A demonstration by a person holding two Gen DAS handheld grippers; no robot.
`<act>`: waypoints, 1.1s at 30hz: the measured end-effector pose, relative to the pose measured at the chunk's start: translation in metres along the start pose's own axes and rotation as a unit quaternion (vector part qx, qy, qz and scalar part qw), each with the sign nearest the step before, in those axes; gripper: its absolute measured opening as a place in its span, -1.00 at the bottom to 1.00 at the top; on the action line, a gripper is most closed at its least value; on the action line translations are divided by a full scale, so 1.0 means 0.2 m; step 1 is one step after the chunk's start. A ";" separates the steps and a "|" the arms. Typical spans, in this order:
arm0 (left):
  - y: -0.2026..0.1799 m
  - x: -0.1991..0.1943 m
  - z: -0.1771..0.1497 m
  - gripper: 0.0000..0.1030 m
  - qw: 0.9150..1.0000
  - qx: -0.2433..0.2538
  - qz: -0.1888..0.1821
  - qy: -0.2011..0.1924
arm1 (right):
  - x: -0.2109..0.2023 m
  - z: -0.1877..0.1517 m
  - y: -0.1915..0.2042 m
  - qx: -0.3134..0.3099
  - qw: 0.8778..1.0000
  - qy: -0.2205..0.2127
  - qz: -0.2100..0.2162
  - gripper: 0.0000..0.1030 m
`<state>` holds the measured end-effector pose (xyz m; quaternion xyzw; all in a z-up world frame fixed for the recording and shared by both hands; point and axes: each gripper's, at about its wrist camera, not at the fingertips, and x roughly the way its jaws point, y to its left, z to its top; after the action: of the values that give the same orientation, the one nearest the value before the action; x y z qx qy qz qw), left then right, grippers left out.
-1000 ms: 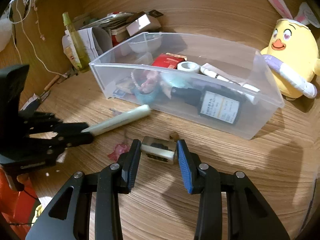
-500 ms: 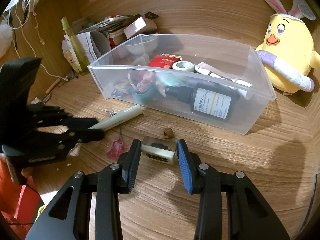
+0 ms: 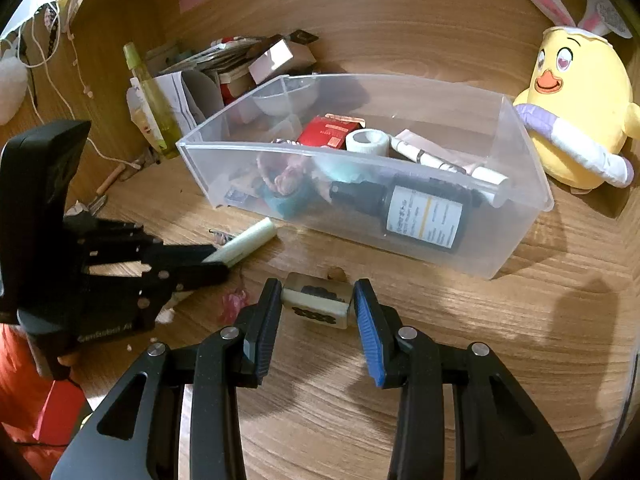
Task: Organize objects
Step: 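Carry mint-green marker with left tool while right tool carries beige block to bin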
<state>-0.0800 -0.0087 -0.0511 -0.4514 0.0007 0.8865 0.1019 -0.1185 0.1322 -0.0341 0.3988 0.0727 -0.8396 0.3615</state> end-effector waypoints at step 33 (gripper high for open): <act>0.00 -0.44 0.12 -0.71 0.989 -0.033 -0.005 -0.141 | -0.25 0.19 0.01 -0.007 0.996 -0.091 -0.015 -0.34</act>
<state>-0.0489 -0.0215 0.0346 -0.3254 -0.0455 0.9402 0.0902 -0.1189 0.1421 0.0281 0.3167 0.0512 -0.8774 0.3567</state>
